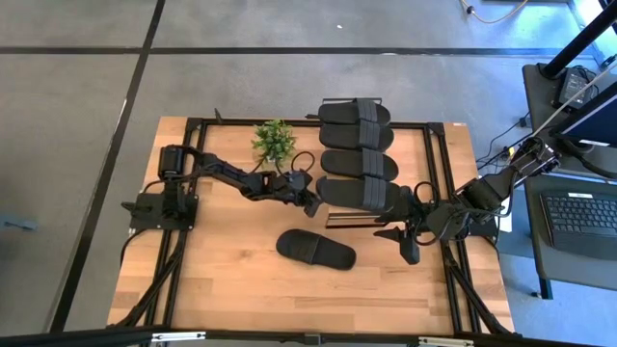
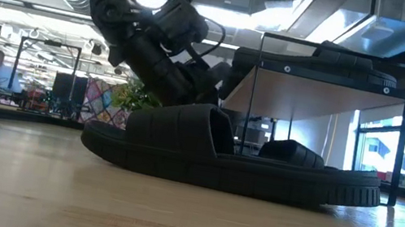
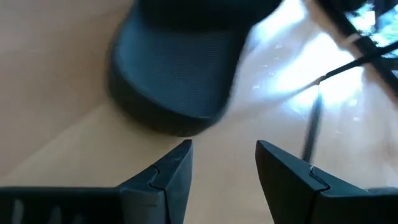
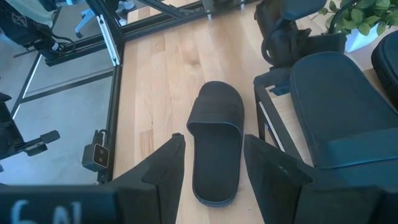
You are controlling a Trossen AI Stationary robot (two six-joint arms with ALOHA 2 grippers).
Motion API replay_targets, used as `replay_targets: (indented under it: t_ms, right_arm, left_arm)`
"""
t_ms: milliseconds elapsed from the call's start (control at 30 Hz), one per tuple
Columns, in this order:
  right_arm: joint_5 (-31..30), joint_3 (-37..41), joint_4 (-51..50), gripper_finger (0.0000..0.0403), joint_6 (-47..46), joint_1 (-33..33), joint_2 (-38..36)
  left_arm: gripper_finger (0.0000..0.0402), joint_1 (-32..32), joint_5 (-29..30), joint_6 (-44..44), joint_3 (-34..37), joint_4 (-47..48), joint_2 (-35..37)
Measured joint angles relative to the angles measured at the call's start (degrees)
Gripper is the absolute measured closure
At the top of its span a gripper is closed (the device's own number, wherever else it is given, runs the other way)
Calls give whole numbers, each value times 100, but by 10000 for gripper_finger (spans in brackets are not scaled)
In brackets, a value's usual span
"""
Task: Pick and place slides into the shelf
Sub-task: Put the black slide under the shelf
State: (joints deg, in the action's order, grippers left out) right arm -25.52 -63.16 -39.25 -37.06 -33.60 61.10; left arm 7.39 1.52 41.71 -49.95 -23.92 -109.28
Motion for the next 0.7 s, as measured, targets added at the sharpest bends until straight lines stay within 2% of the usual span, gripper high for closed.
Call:
replay_targets:
  t_ms: [267, 700]
  right_arm:
    - [0, 0, 0, 236, -9, 0, 0]
    - [0, 0, 0, 236, -4, 0, 0]
  left_arm:
    - [235, 24, 540, -28, 2, 35, -6]
    - [235, 75, 756, -33, 4, 89, -6]
